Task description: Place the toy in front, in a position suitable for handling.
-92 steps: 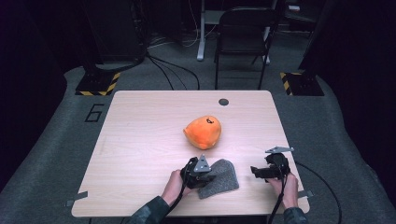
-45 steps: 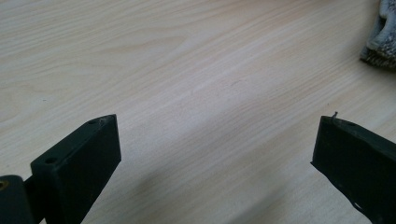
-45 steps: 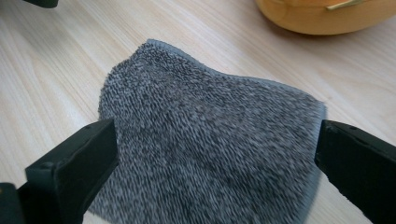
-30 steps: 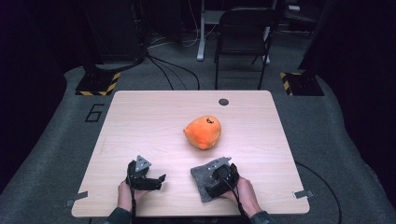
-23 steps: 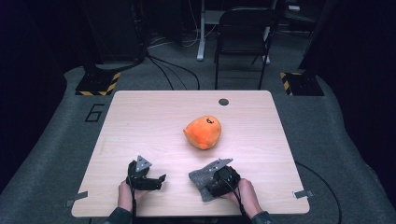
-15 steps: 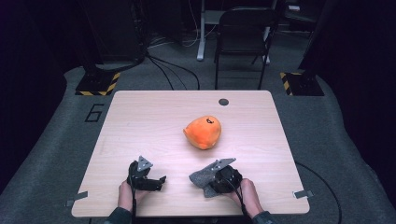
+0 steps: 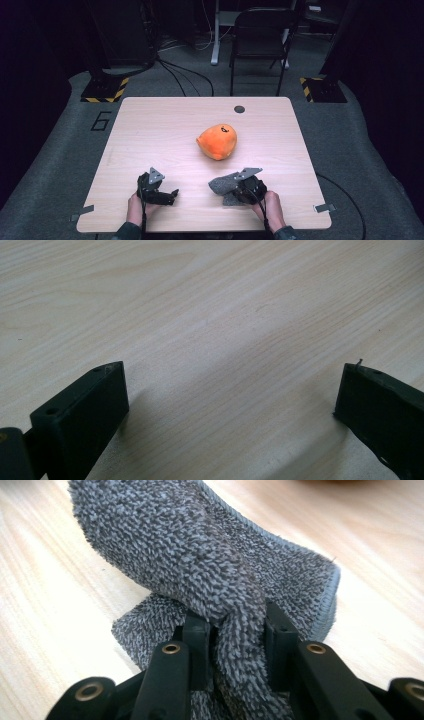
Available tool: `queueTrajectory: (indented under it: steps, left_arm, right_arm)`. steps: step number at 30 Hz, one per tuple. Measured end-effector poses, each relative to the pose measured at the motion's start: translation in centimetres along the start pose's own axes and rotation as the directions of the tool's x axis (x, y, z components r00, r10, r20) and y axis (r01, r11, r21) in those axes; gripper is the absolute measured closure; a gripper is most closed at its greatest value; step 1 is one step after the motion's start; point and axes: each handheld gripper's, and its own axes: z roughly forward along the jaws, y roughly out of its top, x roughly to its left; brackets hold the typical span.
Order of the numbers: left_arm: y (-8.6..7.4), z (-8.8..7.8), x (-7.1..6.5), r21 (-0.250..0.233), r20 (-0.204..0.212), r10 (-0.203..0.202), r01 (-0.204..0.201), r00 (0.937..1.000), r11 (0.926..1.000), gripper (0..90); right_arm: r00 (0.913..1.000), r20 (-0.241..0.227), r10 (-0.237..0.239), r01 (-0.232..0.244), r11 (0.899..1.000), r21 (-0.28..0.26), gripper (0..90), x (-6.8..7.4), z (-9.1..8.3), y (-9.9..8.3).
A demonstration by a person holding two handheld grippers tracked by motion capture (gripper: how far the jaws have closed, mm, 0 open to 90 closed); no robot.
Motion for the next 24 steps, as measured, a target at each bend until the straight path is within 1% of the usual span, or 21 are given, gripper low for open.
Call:
queueTrajectory:
  steps: [1, 3, 4, 6, 7, 9, 10, 11, 13, 14, 15, 16, 17, 18, 19, 20, 22, 23, 24]
  left_arm:
    - [0.0, 0.0, 0.0, 0.001, 0.0, 0.001, -0.001, 1.0, 1.0, 0.5]
    - [0.0, 0.0, 0.0, 0.0, -0.001, -0.001, 0.001, 1.0, 1.0, 0.4]
    - [0.0, 0.0, 0.0, -0.001, 0.001, -0.002, 0.002, 1.0, 1.0, 0.3]
    - [0.0, 0.0, 0.0, -0.002, 0.002, -0.001, 0.001, 1.0, 1.0, 0.0]
    - [0.0, 0.0, 0.0, -0.002, 0.003, 0.001, -0.001, 1.0, 1.0, 0.0]
    - [0.0, 0.0, 0.0, 0.0, 0.004, 0.002, -0.002, 1.0, 1.0, 0.0]
    - [0.0, 0.0, 0.0, 0.0, 0.004, 0.002, -0.002, 1.0, 1.0, 0.0]
    - [0.0, 0.0, 0.0, -0.001, 0.003, 0.001, -0.001, 1.0, 1.0, 0.0]
    - [0.0, 0.0, 0.0, -0.001, 0.004, 0.0, 0.0, 1.0, 1.0, 0.0]
    - [0.0, 0.0, 0.0, -0.001, 0.004, 0.0, 0.0, 1.0, 1.0, 0.0]
    - [0.0, 0.0, 0.0, -0.001, 0.004, 0.001, -0.001, 1.0, 1.0, 0.0]
    - [0.0, 0.0, 0.0, 0.0, 0.004, 0.002, -0.002, 1.0, 1.0, 0.0]
    - [0.0, 0.0, 0.0, 0.002, 0.004, 0.004, -0.004, 1.0, 1.0, 0.0]
    - [0.0, 0.0, 0.0, -0.001, 0.003, -0.001, 0.001, 1.0, 1.0, 0.0]
    - [0.0, 0.0, 0.0, -0.001, 0.004, 0.001, -0.001, 1.0, 1.0, 0.0]
    - [0.0, 0.0, 0.0, 0.002, 0.004, 0.004, -0.004, 1.0, 1.0, 0.0]
    - [0.0, 0.0, 0.0, 0.001, 0.004, 0.003, -0.003, 1.0, 1.0, 0.0]
    - [0.0, 0.0, 0.0, 0.001, 0.004, 0.003, -0.003, 1.0, 1.0, 0.0]
    - [0.0, 0.0, 0.0, 0.0, 0.004, 0.002, -0.002, 1.0, 1.0, 0.0]
  right_arm:
    - [0.9999, 0.013, 0.006, -0.006, 1.0, -0.007, 69.4, -0.2, -0.3, 0.0]
    - [0.9999, 0.012, 0.009, -0.009, 1.0, -0.011, 69.4, -0.5, -0.5, -0.1]
    - [0.9994, 0.024, 0.027, -0.026, 0.999, -0.019, 69.4, -0.7, -0.8, -0.1]
    - [0.9988, 0.031, 0.038, -0.037, 0.999, -0.028, 69.2, -1.3, -1.4, -0.2]
    - [0.9973, 0.043, 0.059, -0.057, 0.998, -0.041, 69.1, -2.0, -2.0, -0.4]
    - [0.9951, 0.057, 0.081, -0.078, 0.996, -0.053, 69.0, -2.7, -2.6, -0.6]
    - [0.9951, 0.057, 0.081, -0.078, 0.996, -0.053, 69.0, -2.7, -2.6, -0.6]
    - [0.9915, 0.075, 0.107, -0.101, 0.992, -0.07, 69.0, -3.4, -3.2, -0.8]
    - [0.9878, 0.091, 0.127, -0.119, 0.99, -0.081, 68.9, -4.0, -3.7, -1.0]
    - [0.9878, 0.091, 0.127, -0.119, 0.99, -0.081, 68.9, -4.0, -3.7, -1.0]
    - [0.9844, 0.091, 0.15, -0.143, 0.986, -0.082, 68.8, -4.2, -4.1, -1.1]
    - [0.9837, 0.102, 0.148, -0.139, 0.986, -0.088, 68.7, -4.7, -4.3, -1.2]
    - [0.9811, 0.113, 0.158, -0.148, 0.985, -0.086, 68.6, -5.0, -4.6, -1.3]
    - [0.9768, 0.118, 0.179, -0.169, 0.982, -0.09, 68.5, -5.2, -4.9, -1.3]
    - [0.9722, 0.134, 0.192, -0.177, 0.978, -0.113, 68.5, -6.0, -5.4, -1.5]
    - [0.9722, 0.134, 0.192, -0.177, 0.978, -0.113, 68.5, -6.0, -5.4, -1.5]
    - [0.9645, 0.149, 0.218, -0.201, 0.972, -0.123, 68.2, -6.8, -5.9, -1.7]
    - [0.9593, 0.17, 0.225, -0.205, 0.97, -0.128, 68.2, -7.4, -6.2, -1.8]
    - [0.9593, 0.17, 0.225, -0.205, 0.97, -0.128, 68.0, -7.4, -6.2, -1.8]
